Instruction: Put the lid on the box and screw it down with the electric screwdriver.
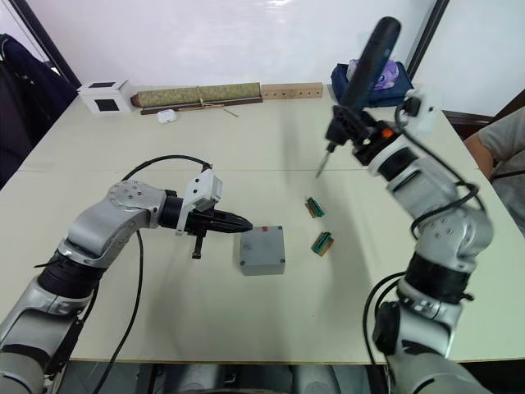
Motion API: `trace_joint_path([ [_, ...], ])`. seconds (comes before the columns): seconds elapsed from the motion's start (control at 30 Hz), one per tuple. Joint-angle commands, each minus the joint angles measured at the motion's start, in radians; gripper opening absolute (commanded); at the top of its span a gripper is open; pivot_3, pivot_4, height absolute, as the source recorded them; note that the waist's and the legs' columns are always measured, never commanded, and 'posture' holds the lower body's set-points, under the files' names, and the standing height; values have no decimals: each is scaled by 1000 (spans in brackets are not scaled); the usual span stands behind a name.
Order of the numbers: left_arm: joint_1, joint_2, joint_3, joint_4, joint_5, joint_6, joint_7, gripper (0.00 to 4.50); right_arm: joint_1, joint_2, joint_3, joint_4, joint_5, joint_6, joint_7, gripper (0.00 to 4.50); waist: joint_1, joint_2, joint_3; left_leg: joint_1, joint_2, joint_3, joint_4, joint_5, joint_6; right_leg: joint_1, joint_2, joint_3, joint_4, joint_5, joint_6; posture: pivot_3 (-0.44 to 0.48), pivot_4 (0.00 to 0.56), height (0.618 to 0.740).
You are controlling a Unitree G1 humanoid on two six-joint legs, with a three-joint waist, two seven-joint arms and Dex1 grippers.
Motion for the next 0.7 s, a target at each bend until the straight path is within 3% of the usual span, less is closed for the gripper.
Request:
trace_joint_path([
  [0.03,-23,-16,-20,15,29,-40,-17,0,62,25,65,-143,-4,-92,10,1891,-3,0,0,0,-1,0,0,0,0,0,-1,0,0,0,1,0,150,740],
  [0.33,4,15,-183,125,243,-256,-97,0,198,67,295,-221,-151,-221,-1,1891,-11,1,-1,3,-1,0,0,0,0,1,4,0,0,1,2,0,150,740],
  [0.43,-1,-34,-144,143,219,-242,-61,0,214,84,322,-219,-157,-238,-10,1891,-10,1,-1,8,-1,1,0,0,0,7,3,1,0,1,1,0,150,740],
  [0.7,21,-37,-122,96,206,-189,-65,0,251,88,364,-192,-214,-287,-9,1891,-9,1,-1,14,-1,-1,0,0,0,15,3,0,-2,1,1,0,150,740],
])
